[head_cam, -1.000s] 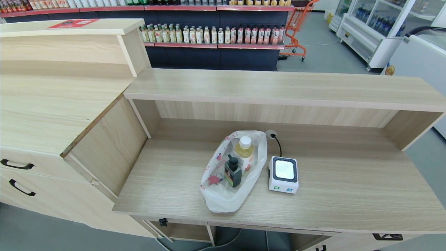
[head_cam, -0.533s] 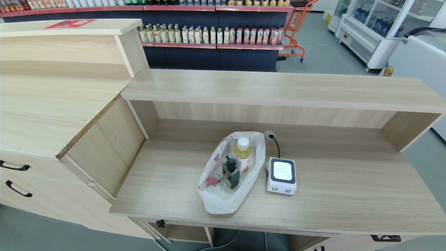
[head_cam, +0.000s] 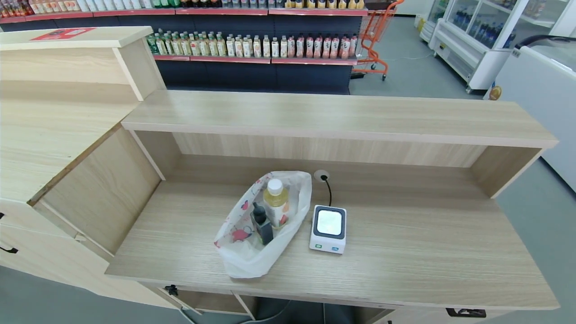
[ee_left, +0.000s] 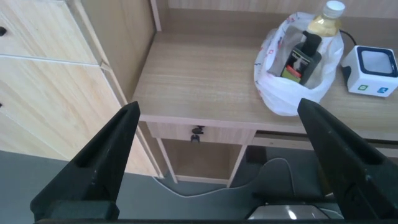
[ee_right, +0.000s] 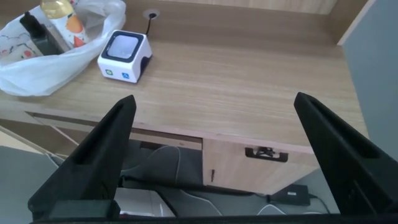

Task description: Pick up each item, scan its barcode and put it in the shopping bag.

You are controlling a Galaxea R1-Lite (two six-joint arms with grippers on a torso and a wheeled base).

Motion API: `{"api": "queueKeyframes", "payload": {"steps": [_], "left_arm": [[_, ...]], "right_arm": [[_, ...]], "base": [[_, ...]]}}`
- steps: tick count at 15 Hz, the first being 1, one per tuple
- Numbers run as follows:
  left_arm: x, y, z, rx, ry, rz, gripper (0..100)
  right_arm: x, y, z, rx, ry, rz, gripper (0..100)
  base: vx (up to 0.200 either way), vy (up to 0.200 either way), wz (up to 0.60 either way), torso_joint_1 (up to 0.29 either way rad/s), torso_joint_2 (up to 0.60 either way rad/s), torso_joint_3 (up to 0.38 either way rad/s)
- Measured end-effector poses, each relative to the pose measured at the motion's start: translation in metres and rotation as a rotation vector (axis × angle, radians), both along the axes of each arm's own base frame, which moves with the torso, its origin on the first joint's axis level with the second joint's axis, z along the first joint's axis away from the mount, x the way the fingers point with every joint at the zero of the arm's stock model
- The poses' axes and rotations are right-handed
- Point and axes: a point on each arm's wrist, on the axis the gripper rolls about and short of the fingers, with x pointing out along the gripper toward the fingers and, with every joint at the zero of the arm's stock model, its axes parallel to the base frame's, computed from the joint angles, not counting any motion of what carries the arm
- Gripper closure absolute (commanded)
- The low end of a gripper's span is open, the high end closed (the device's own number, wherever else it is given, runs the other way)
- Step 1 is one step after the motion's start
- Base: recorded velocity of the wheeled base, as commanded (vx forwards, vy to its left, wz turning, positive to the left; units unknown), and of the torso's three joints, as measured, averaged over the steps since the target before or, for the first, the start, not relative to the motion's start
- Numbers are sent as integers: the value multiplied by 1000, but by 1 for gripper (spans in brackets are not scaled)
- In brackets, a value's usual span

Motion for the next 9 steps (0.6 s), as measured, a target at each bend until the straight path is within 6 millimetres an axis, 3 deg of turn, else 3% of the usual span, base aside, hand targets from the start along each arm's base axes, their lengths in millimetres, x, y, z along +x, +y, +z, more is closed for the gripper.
{"api": "queueKeyframes", "payload": {"steps": [6, 9], "left_arm": [[0, 0, 0, -3, 0, -1, 0], [0, 0, 0, -1, 3, 0, 0]], "right_arm": [[0, 0, 0, -8, 0, 0, 0], [0, 0, 0, -5, 1, 2, 0]], "base": [[0, 0, 0, 0, 0, 0], [200, 0, 0, 2, 2, 2]]}}
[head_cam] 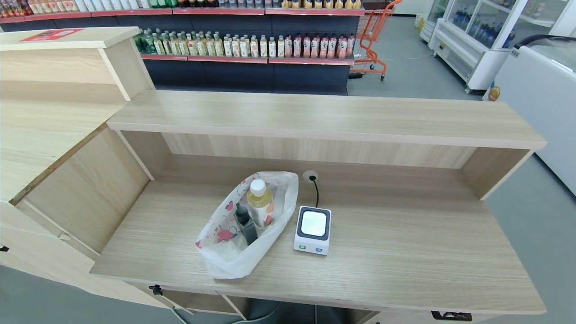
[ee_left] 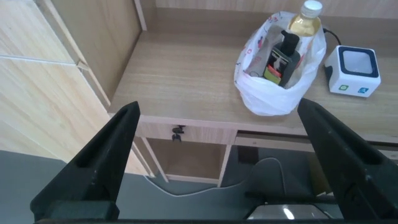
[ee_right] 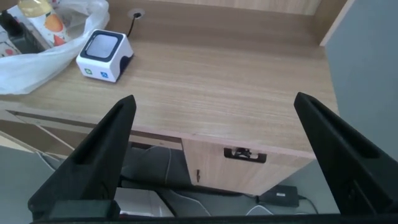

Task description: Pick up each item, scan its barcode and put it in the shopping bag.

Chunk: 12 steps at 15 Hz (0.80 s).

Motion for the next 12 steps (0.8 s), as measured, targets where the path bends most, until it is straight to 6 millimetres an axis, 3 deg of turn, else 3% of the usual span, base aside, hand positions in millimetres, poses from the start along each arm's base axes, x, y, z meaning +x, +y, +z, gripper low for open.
{"api": "queueKeyframes", "payload": {"steps": [5, 8, 9, 12], "left_arm": [[0, 0, 0, 0, 1, 0, 0], [0, 0, 0, -1, -1, 0, 0], [0, 0, 0, -1, -1, 0, 0], [0, 0, 0, -1, -1, 0, 0]], "right_arm": [[0, 0, 0, 5, 1, -1, 0], [0, 0, 0, 5, 1, -2, 0], [0, 0, 0, 5, 1, -2, 100], [0, 0, 0, 4, 1, -2, 100]], "base": [[200, 0, 0, 8, 1, 0], [0, 0, 0, 0, 0, 0], [0, 0, 0, 0, 0, 0], [0, 0, 0, 0, 0, 0]]}}
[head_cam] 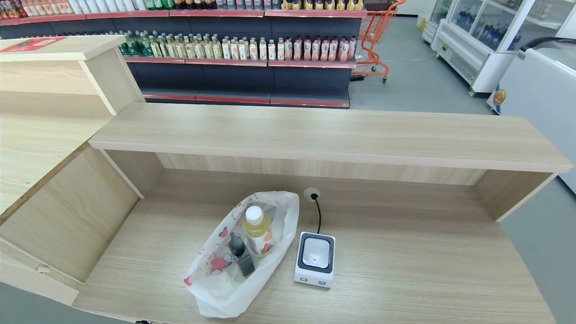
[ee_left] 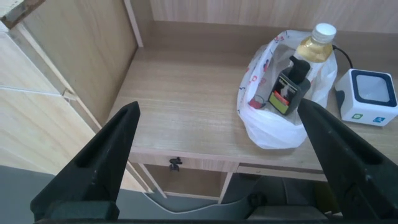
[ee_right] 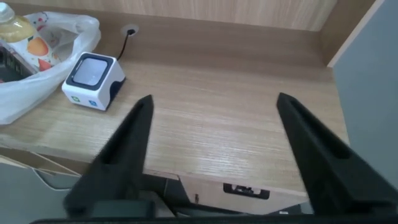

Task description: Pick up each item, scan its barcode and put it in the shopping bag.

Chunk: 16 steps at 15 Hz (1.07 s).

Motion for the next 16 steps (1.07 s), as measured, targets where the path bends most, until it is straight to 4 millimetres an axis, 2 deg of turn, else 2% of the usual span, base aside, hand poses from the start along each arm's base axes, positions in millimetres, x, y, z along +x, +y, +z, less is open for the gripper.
{"api": "queueKeyframes", "payload": {"steps": [16], "left_arm": [[0, 0, 0, -1, 0, 0, 0]], "right_arm": [[0, 0, 0, 17, 1, -2, 100]], "base": [[0, 0, 0, 0, 0, 0]]}}
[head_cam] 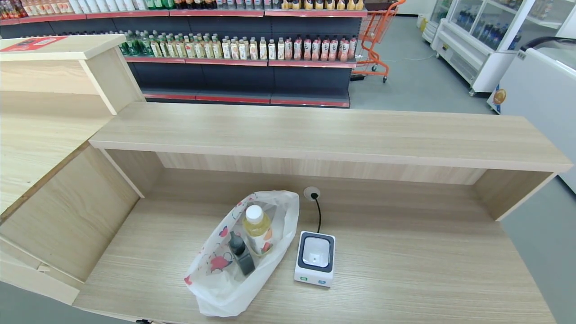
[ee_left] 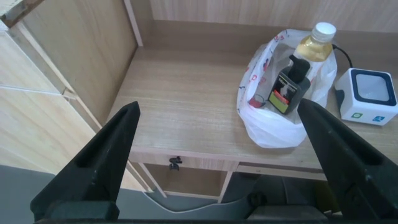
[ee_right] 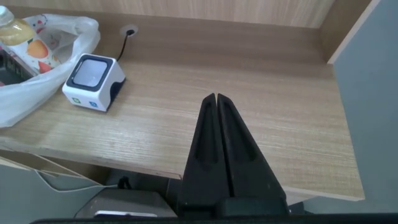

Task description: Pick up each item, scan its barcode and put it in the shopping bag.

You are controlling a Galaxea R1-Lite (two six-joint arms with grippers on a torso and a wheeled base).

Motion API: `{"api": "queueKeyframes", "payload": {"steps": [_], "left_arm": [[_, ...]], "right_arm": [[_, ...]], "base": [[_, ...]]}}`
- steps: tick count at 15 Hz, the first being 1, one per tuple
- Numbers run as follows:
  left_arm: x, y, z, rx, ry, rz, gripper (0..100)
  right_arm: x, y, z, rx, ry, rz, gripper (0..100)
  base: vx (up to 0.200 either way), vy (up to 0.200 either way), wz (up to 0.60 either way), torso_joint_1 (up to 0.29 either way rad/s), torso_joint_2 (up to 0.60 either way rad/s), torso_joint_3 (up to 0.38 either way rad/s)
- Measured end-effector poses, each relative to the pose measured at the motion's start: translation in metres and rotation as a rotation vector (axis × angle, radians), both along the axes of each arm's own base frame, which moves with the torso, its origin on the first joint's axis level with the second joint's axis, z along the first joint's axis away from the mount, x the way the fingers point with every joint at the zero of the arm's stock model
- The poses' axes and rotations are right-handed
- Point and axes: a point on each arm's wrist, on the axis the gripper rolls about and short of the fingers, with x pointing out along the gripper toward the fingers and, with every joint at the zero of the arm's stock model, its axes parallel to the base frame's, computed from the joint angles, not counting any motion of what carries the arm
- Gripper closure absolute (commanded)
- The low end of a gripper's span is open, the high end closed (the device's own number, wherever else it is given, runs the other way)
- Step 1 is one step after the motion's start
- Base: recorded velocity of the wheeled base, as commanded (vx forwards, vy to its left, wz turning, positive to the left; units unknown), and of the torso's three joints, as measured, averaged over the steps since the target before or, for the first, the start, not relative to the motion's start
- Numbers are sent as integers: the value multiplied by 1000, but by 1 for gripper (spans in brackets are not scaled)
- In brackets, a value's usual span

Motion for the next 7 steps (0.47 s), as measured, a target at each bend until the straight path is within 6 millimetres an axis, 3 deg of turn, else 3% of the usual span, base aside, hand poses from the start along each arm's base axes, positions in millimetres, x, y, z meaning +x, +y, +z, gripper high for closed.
{"api": "queueKeyframes", "payload": {"steps": [7], "left_arm": [[0, 0, 0, 0, 0, 0, 0]], "right_arm": [[0, 0, 0, -4, 0, 1, 100]], "base": [[0, 0, 0, 0, 0, 0]]}}
